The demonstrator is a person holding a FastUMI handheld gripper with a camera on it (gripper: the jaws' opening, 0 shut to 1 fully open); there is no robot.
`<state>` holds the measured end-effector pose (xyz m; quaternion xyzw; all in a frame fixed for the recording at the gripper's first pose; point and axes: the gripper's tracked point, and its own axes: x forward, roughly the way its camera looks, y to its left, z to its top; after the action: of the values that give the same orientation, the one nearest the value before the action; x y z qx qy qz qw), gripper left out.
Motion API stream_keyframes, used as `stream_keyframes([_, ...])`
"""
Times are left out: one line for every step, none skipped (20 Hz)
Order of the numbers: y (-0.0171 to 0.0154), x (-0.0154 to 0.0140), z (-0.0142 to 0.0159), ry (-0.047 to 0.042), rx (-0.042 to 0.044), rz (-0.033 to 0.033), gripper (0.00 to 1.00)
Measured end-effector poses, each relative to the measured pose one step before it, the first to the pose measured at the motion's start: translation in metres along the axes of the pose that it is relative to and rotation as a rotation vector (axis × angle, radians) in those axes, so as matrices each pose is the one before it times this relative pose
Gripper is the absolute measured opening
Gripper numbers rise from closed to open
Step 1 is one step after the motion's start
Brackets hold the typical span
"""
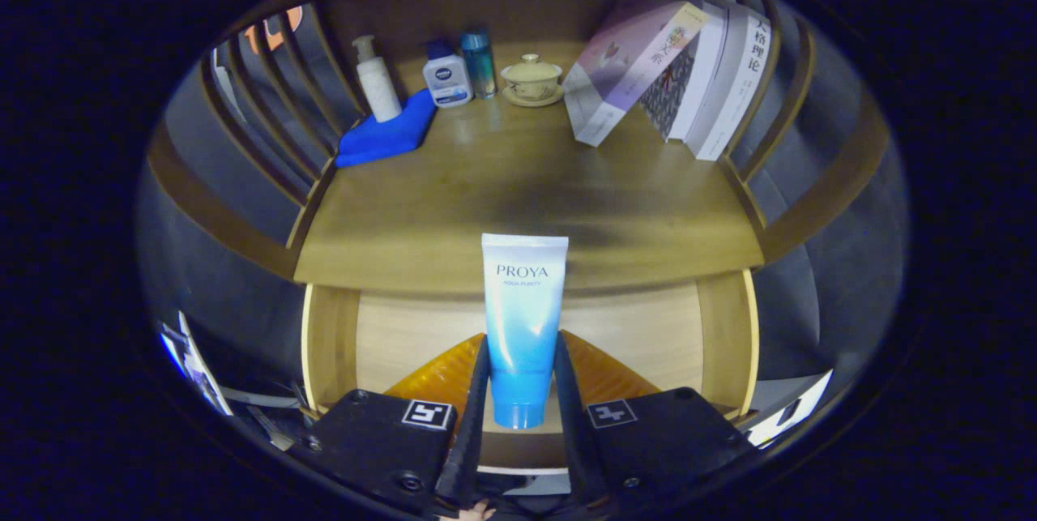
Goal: Pull open the drawer, take out the items inside it, and place them on the countertop above the cabinet.
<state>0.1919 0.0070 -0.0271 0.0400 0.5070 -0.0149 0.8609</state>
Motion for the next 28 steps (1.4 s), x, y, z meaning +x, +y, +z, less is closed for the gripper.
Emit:
stream_keyframes([0.00304,0.00471,0.00866,-0.00085,0.00375,0.01256,0.47])
stream_keyframes([-0.00026,0.00513,0.00771,0.00309,0.00175,0.00184,0.47])
stream_keyframes([-0.00057,0.0053,0.0109,-0.00354,-0.00029,-0.00024,0.47])
stream_keyframes([-0.00025,0.0066,0.00926,-0.00832,0.00156,-0.00303,0.47])
stream_keyframes([-0.00053,0.00714,0.00898,-0.00227,-0.00329,-0.00243,0.47])
stream_keyframes([-0.00037,0.00888,0.00432,0.00432,-0.00175,0.00108,0.47])
stream_keyframes([0.00017,0.00814,0.00359,0.00991,0.00521,0.0008,0.47])
stream_keyframes([0.00023,0.00578,0.00385,0.00822,0.00641,0.00161,0.47])
stream_keyframes([-0.00194,0.00841,0.00349,0.00054,0.00285,-0.00689,0.47])
stream_keyframes([-0.00055,0.00713,0.00359,-0.0004,-0.00018,-0.00627,0.47])
stream_keyframes([0.00021,0.00588,0.00083,0.00522,0.00352,0.00139,0.47])
stream_keyframes([0.00102,0.00408,-0.00011,0.0075,-0.00165,0.00345,0.47])
stream_keyframes([0.00025,-0.00016,0.00549,-0.01876,-0.00236,0.00011,0.47])
stream_keyframes([-0.00137,0.00829,0.0015,0.00086,-0.01198,-0.01247,0.47])
stream_keyframes([-0.00063,-0.00513,-0.00014,-0.00353,-0.00435,-0.00206,0.47])
stream_keyframes([0.00046,0.00162,0.00034,-0.00147,-0.00371,-0.00458,0.47])
stream_keyframes([-0.00103,0.00044,0.00009,0.00127,-0.00016,-0.00309,0.47])
stream_keyframes([0.00014,0.00099,0.00108,-0.00892,0.00695,0.00205,0.47])
stream_keyframes([-0.00008,-0.00006,-0.00007,-0.00484,0.00427,0.00581,0.5])
stream_keyframes([-0.00011,-0.00045,-0.00009,-0.00301,0.00709,0.00579,0.51])
stream_keyframes([0.00029,0.00026,0.00038,-0.00674,0.01282,0.00462,0.52])
stream_keyframes([-0.0001,0.00068,-0.00006,-0.00579,0.01092,0.00174,0.53])
stream_keyframes([-0.00014,-0.00056,-0.00031,-0.00526,0.00671,0.00086,0.54])
stream_keyframes([0.00204,-0.00133,-0.00107,-0.00372,0.0039,0.00909,0.55])
stream_keyframes([-0.00003,-0.00129,-0.00147,-0.00492,-0.00122,0.00146,0.56])
stream_keyframes([0.00086,-0.0014,-0.00136,-0.01433,-0.00349,0.00795,0.57])
stream_keyframes([0.00072,-0.00847,0.00458,-0.02939,0.00298,-0.00304,0.66])
stream_keyframes([0.00114,-0.00613,0.00255,-0.02654,-0.00273,0.00329,0.66])
